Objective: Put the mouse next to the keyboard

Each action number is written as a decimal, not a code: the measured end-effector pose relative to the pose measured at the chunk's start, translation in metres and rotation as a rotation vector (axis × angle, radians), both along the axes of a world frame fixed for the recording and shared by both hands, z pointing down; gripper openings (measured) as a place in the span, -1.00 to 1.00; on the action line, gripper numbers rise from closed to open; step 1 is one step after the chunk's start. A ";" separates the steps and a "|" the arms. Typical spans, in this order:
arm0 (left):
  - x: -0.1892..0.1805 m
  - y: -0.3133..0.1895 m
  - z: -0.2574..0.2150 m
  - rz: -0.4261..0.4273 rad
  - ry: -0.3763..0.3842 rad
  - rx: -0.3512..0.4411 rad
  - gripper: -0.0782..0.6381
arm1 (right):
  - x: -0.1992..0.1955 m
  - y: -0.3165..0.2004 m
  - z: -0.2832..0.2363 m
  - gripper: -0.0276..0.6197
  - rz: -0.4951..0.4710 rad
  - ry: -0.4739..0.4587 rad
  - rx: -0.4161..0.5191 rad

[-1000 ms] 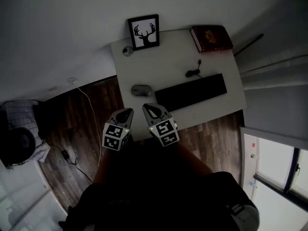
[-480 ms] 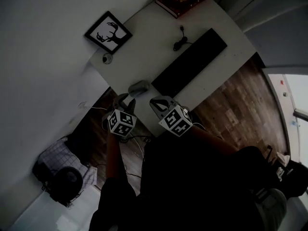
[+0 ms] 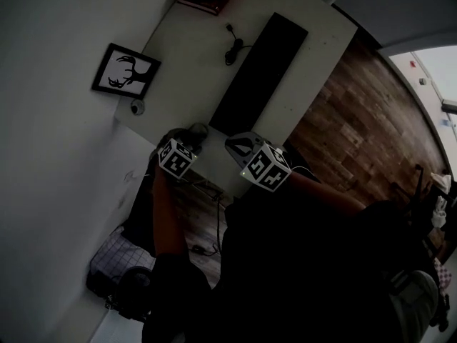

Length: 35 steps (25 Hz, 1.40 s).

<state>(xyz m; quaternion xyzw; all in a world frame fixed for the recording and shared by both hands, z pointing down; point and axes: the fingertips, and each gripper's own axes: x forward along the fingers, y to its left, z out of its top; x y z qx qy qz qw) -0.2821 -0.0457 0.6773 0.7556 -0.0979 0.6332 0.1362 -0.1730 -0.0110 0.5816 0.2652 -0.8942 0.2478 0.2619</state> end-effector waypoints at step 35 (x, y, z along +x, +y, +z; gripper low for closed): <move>0.041 0.079 -0.047 -0.225 0.138 0.257 -0.07 | 0.031 0.109 -0.013 -0.85 0.123 0.121 0.078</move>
